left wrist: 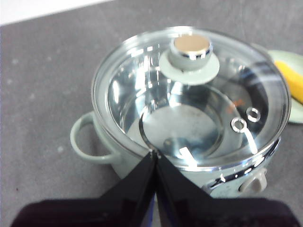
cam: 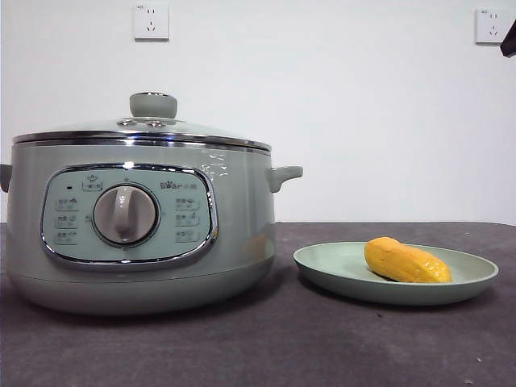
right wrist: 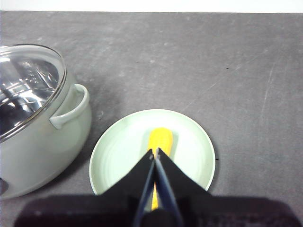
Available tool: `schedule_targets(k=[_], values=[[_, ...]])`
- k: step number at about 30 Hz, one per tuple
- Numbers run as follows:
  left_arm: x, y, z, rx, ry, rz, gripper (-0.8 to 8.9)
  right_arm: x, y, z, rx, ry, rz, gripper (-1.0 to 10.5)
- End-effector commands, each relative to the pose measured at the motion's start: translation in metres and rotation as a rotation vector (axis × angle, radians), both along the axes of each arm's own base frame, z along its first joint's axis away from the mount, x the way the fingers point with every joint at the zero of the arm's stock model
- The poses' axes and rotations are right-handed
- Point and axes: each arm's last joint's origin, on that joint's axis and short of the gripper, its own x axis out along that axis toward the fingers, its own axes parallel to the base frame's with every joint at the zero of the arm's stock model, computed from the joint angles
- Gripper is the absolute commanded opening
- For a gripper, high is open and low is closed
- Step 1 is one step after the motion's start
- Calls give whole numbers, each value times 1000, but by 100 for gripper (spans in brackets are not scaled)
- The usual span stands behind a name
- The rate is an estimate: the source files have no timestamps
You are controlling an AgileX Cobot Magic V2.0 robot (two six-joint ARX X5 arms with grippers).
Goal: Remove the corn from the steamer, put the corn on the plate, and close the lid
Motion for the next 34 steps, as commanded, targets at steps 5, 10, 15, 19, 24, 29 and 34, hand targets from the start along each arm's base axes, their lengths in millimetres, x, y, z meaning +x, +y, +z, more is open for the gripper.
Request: schedule_targets(k=[5, 10, 15, 19, 24, 29, 34], values=[[4, -2, -3, 2, 22, 4, -3, 0, 0, -1, 7, 1, -5, 2], [2, -2, -3, 30, 3, -15, -3, 0, 0, -1, 7, 0, -5, 2], [-25, 23, 8, -25, -263, 62, -3, 0, 0, -1, 7, 1, -5, 2], [-19, 37, -21, -57, -424, 242, -3, 0, 0, -1, 7, 1, -6, 2], [-9, 44, -71, -54, -423, 292, -3, 0, 0, -1, 7, 1, -5, 2], [-6, 48, -111, -44, -369, 327, -3, 0, 0, -1, 7, 1, -5, 2], [-6, 48, -136, -66, -338, 344, -3, 0, 0, -1, 7, 1, -5, 2]])
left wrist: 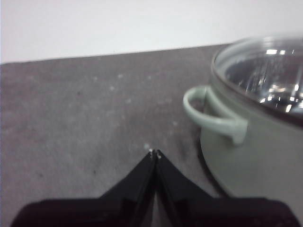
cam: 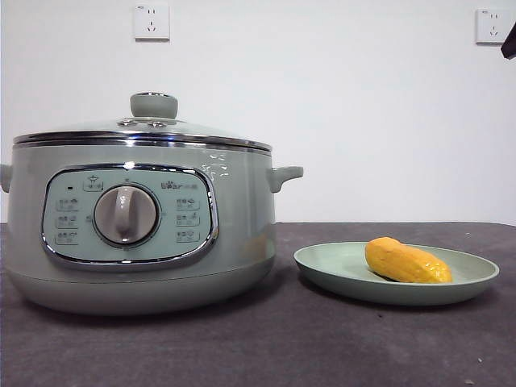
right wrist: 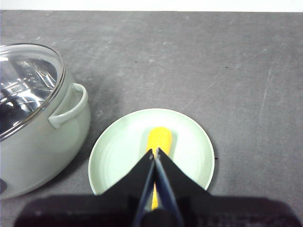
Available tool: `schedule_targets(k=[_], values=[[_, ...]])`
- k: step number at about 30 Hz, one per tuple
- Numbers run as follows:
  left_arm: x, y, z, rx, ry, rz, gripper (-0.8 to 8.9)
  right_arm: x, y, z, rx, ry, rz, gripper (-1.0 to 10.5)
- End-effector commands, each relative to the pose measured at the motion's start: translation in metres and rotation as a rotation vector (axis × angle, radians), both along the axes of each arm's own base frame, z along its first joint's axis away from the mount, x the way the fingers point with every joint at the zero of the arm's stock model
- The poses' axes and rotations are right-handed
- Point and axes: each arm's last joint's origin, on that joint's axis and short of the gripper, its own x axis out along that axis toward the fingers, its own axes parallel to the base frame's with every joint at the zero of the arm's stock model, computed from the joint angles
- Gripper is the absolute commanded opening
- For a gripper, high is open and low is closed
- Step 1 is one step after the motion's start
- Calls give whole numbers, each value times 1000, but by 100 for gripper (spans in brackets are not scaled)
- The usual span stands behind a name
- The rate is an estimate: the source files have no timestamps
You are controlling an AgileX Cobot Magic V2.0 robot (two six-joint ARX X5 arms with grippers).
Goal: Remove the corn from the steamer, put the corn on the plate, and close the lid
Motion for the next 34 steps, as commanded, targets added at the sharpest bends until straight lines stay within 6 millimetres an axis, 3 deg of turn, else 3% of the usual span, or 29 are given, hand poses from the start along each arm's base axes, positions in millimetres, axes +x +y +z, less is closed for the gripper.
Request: schedule_targets(k=[1, 5, 31, 34], values=[[0, 0, -10, -29, -6, 6, -3, 0, 0, -1, 8, -1, -5, 2], [-1, 0, -17, -34, 6, 6, -3, 0, 0, -1, 8, -1, -5, 2], [-1, 0, -17, -33, 2, 8, -3, 0, 0, -1, 8, -1, -5, 2], [-1, 0, -17, -33, 2, 8, -3, 1, -1, 0, -73, -43, -27, 1]])
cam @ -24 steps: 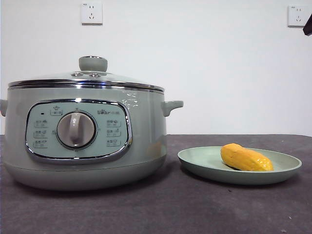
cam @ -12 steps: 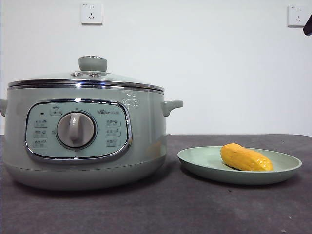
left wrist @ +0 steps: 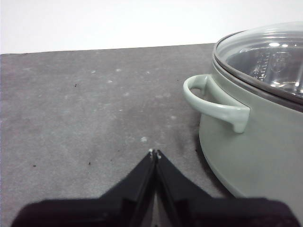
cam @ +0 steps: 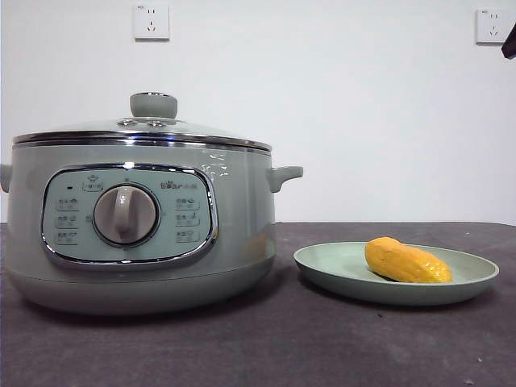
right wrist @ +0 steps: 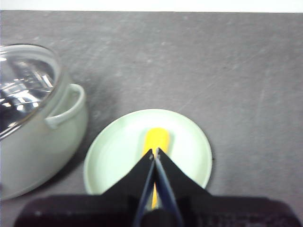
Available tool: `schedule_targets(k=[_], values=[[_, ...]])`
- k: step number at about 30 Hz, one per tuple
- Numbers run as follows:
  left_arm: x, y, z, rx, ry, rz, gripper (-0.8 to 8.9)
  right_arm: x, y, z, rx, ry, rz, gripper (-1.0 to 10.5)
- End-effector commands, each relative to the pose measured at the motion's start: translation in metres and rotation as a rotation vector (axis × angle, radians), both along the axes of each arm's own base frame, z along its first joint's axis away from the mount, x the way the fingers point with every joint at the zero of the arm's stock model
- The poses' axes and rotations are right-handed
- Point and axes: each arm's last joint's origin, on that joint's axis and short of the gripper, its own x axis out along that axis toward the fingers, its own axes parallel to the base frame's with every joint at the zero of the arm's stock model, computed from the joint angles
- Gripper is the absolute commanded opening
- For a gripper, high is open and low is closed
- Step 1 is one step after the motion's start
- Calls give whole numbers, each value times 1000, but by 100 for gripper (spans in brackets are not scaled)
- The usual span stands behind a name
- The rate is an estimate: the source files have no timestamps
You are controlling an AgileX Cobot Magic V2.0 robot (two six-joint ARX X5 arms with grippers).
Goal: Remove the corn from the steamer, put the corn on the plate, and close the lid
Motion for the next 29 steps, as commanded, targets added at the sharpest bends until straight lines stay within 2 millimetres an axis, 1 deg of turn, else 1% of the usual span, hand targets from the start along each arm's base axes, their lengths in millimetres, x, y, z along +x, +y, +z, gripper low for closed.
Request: schedule_targets(k=[1, 6, 9, 11, 14, 18, 23, 27, 29], values=[[1, 0, -4, -6, 10, 5, -3, -1, -2, 0, -80, -42, -25, 1], [1, 0, -4, -6, 10, 6, -3, -14, -13, 1, -110, -48, -107, 1], [1, 0, -4, -6, 10, 6, -3, -20, -22, -6, -119, -85, -142, 1], [1, 0, -4, -6, 10, 6, -3, -22, -26, -15, -88, -117, -157, 1], [1, 0, -4, -7, 10, 5, -3, -25, -31, -33, -8, -186, -100, 1], [1, 0, -4, -6, 10, 7, -3, -24, -37, -60, 28, -273, -75, 1], [1, 0, -4, -6, 10, 6, -3, -24, -42, -94, 36, -313, -97, 1], [1, 0, -4, -6, 10, 6, -3, -25, -43, -115, 30, -307, -100, 1], [1, 0, -4, -6, 10, 6, -3, -25, -43, -123, 27, -303, -99, 1]])
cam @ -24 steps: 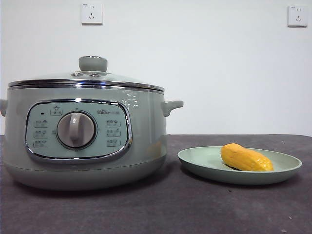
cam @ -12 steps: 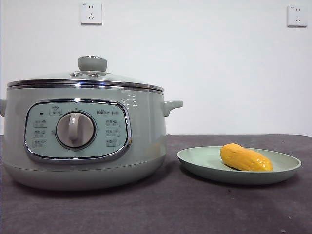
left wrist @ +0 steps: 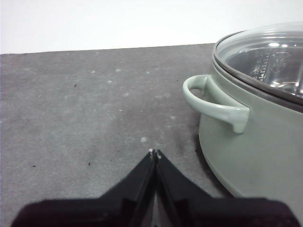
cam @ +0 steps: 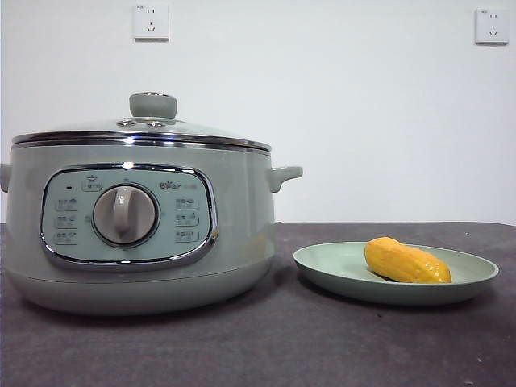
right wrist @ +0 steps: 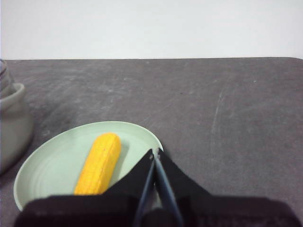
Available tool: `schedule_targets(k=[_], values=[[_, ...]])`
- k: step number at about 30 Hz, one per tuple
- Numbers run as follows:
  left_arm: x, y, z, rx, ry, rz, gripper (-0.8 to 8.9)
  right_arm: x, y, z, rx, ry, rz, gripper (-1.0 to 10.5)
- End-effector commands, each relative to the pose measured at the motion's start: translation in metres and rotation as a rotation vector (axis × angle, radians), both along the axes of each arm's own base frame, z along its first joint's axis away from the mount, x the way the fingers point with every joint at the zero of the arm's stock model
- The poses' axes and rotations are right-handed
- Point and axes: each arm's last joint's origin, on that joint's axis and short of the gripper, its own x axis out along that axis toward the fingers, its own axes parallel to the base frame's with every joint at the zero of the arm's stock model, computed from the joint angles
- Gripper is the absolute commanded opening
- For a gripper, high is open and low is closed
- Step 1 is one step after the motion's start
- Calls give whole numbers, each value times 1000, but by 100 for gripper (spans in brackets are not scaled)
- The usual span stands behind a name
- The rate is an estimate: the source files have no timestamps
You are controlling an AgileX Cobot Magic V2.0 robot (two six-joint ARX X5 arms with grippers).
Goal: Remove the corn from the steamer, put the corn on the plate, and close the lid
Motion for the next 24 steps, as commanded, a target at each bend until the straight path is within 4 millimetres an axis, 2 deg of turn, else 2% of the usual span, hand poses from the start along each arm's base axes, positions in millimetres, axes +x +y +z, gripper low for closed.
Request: schedule_targets(k=[1, 10, 13, 24], values=[[1, 0, -4, -6, 10, 6, -3, 0, 0, -11, -11, -5, 1, 1], [1, 0, -4, -6, 10, 6, -3, 0, 0, -19, 11, 60, -1, 1], [1, 0, -4, -6, 10, 6, -3, 0, 0, -19, 70, 72, -9, 1], [1, 0, -4, -6, 10, 7, -3, 1, -1, -20, 65, 83, -41, 1]])
